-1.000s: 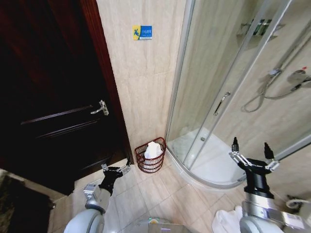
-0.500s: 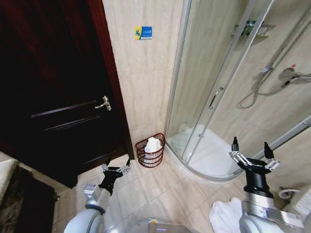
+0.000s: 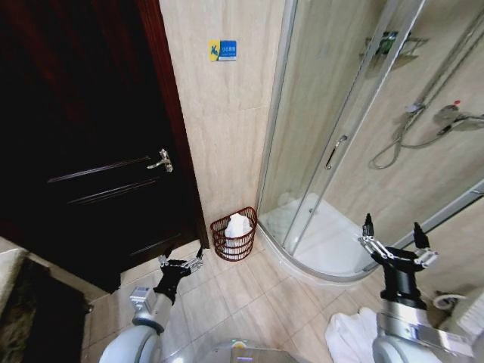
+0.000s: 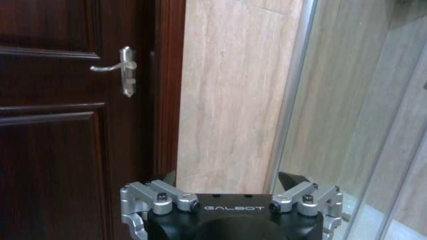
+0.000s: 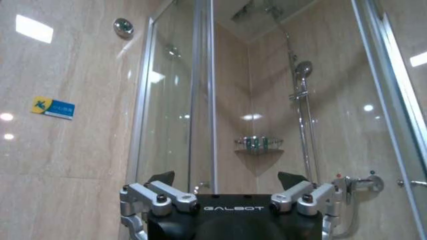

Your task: Discard the used towel into the hamper.

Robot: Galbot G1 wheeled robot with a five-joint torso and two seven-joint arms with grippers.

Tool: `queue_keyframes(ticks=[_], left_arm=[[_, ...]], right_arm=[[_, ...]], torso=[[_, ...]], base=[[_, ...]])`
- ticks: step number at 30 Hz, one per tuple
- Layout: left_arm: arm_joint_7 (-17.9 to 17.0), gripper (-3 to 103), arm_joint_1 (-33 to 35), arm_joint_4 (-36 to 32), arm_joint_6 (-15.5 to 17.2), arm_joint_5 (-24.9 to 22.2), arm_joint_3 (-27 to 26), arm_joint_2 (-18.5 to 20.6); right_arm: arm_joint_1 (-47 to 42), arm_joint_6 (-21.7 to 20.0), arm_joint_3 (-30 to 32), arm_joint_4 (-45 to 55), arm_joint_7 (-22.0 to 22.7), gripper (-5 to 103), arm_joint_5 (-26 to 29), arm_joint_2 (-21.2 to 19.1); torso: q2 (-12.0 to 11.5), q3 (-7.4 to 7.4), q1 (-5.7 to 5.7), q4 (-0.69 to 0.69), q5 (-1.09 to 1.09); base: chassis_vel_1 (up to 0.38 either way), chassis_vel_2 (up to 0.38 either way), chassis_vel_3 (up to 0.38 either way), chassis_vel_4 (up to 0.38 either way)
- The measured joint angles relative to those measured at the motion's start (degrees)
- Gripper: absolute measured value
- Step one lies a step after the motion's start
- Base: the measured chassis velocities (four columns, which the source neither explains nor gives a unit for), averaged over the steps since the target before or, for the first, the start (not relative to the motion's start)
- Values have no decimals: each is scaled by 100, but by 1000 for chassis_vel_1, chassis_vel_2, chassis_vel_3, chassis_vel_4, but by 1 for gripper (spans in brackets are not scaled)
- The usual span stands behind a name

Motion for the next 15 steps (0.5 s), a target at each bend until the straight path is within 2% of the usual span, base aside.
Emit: queue_keyframes(ticks=[15], left_arm=[[0, 100, 0, 0, 0, 0, 0, 0]], right_arm=[[-27, 71, -16, 20, 16, 100, 10, 53]], torso=[[0, 0, -1, -1, 1]], base=[[-57, -56, -60, -58]])
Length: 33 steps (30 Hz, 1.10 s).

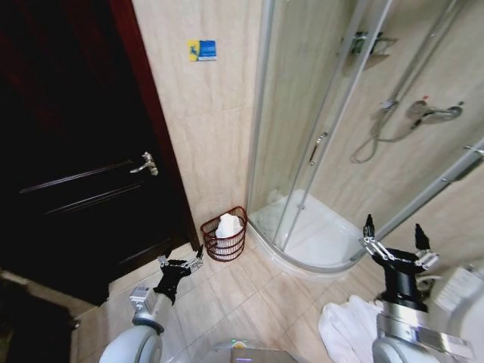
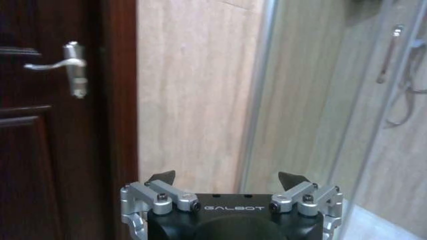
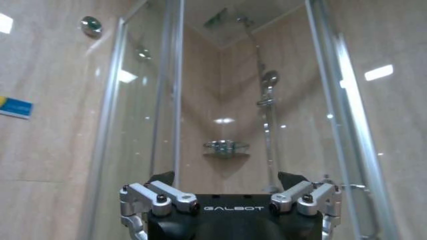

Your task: Discard the used towel into the hamper.

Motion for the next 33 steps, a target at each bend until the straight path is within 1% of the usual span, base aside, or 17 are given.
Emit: queue_keyframes(ticks=[33], left_arm=[[0, 100, 0, 0, 0, 0, 0, 0]], right_arm=[[10, 46, 43, 1, 18, 100, 44, 1]], torso=[[0, 0, 0, 0, -1]], base=[[-120, -119, -125, -120]])
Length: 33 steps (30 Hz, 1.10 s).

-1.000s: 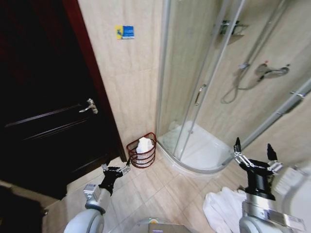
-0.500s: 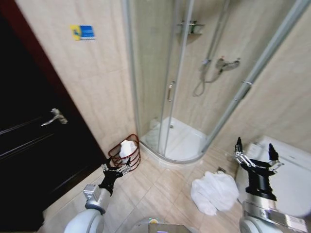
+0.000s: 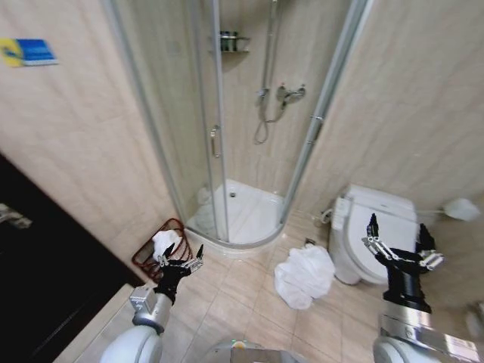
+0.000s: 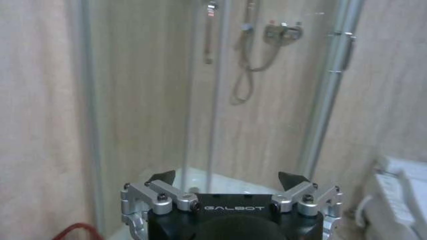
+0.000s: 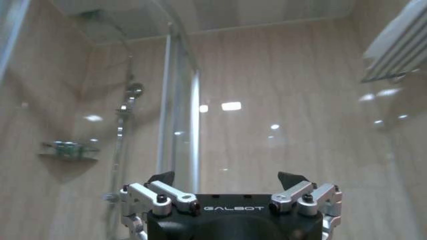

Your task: Discard the used towel into the hamper.

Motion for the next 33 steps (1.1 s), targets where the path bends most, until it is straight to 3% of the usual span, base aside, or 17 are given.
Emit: queue_keyframes(ticks=[33], left_arm=[[0, 100, 0, 0, 0, 0, 0, 0]], right_arm=[[0, 0, 0, 0, 0, 100, -1, 0]], torso=[[0, 0, 0, 0, 0]], base=[[-30, -31, -32, -32]])
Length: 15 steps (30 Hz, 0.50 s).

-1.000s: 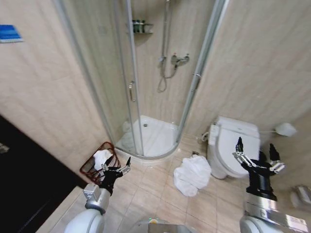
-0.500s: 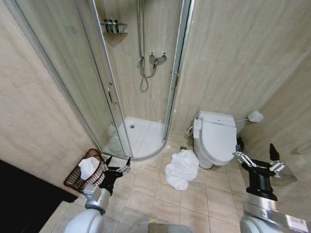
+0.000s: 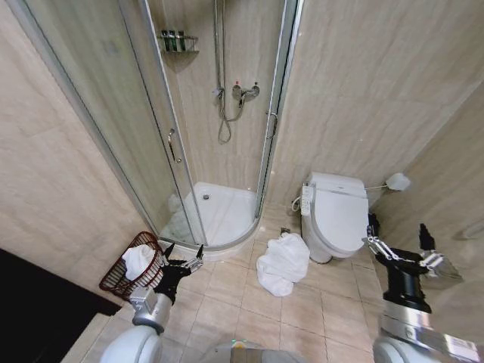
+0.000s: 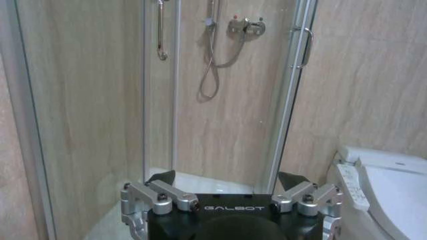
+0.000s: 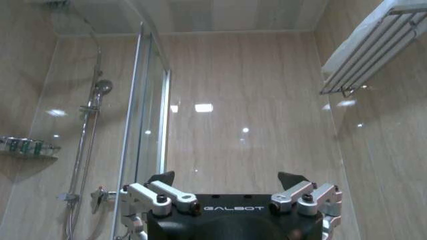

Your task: Discard the used towel into the hamper.

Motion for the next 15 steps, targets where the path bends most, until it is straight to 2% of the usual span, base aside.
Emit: queue_keyframes(ticks=[15], left_arm=[[0, 100, 0, 0, 0, 0, 0, 0]], right_arm=[[0, 0, 0, 0, 0, 100, 0, 0]], torso=[[0, 0, 0, 0, 0]], base=[[0, 0, 0, 0]])
